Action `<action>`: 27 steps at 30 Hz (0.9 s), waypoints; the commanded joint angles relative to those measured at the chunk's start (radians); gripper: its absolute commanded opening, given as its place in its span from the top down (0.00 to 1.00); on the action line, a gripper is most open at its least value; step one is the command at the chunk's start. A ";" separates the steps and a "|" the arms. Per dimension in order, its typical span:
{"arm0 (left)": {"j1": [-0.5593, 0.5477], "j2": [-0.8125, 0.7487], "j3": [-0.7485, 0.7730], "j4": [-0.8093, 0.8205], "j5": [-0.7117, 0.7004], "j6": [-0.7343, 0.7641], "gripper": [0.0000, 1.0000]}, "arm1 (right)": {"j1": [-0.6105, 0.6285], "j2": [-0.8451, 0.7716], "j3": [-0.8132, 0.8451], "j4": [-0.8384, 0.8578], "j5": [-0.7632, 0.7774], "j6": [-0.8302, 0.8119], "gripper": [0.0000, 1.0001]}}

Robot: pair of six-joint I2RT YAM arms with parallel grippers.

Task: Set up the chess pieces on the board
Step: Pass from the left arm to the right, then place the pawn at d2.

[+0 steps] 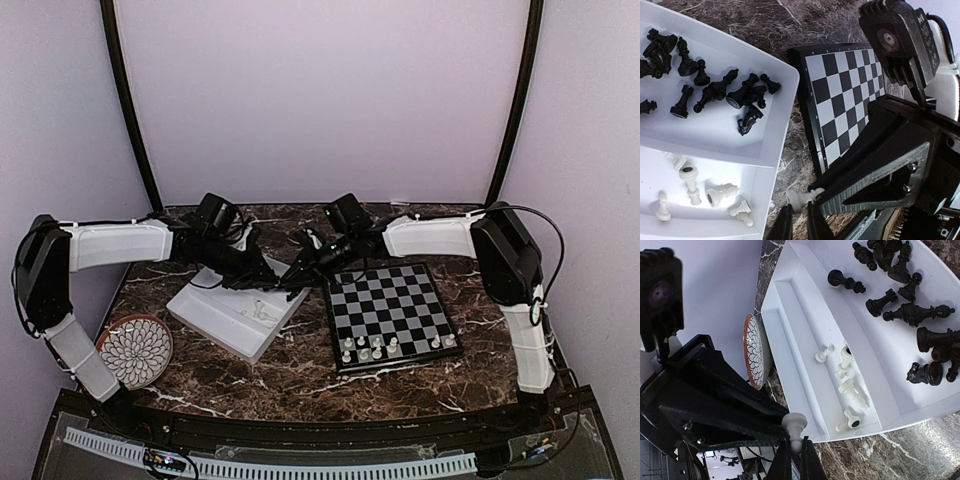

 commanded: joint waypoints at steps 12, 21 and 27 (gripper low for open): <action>0.007 -0.040 0.086 -0.057 -0.022 0.048 0.48 | -0.016 -0.248 -0.064 -0.411 0.307 -0.387 1.00; 0.008 -0.048 0.102 -0.094 -0.068 0.064 0.49 | 0.008 -0.425 -0.063 -0.927 0.700 -0.597 1.00; 0.008 -0.036 0.113 -0.112 -0.087 0.075 0.49 | 0.040 -0.452 -0.136 -1.095 0.849 -0.610 1.00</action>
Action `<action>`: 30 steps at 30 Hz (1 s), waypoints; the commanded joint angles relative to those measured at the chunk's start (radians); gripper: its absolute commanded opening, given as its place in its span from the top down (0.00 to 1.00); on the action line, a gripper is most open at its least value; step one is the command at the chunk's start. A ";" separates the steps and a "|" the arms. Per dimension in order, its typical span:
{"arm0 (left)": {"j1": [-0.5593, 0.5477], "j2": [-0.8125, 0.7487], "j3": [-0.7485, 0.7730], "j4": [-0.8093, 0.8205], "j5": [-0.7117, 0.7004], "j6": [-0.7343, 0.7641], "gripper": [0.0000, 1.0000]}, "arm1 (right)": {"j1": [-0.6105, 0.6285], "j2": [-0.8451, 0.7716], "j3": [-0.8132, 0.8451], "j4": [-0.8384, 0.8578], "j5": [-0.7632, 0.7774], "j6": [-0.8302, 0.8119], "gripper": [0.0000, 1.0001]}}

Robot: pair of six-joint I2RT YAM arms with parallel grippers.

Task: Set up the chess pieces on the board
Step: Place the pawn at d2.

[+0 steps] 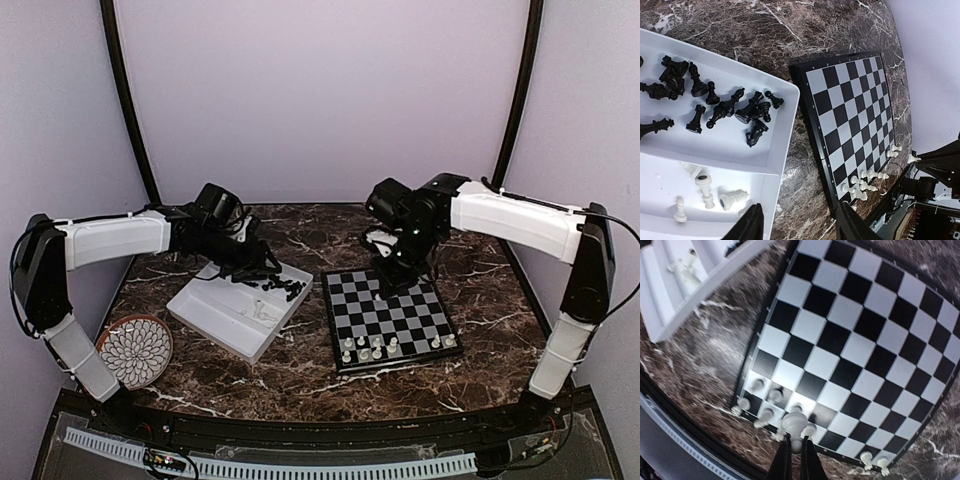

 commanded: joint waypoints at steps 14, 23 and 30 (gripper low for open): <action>0.004 -0.026 0.036 -0.037 -0.022 0.008 0.49 | 0.031 0.029 -0.185 -0.141 0.153 -0.049 1.00; 0.004 -0.046 0.011 -0.045 -0.023 0.000 0.49 | 0.039 0.084 -0.164 -0.075 0.119 -0.079 1.00; 0.004 -0.067 -0.003 -0.064 -0.036 -0.003 0.49 | 0.056 0.137 -0.141 -0.041 0.119 -0.097 1.00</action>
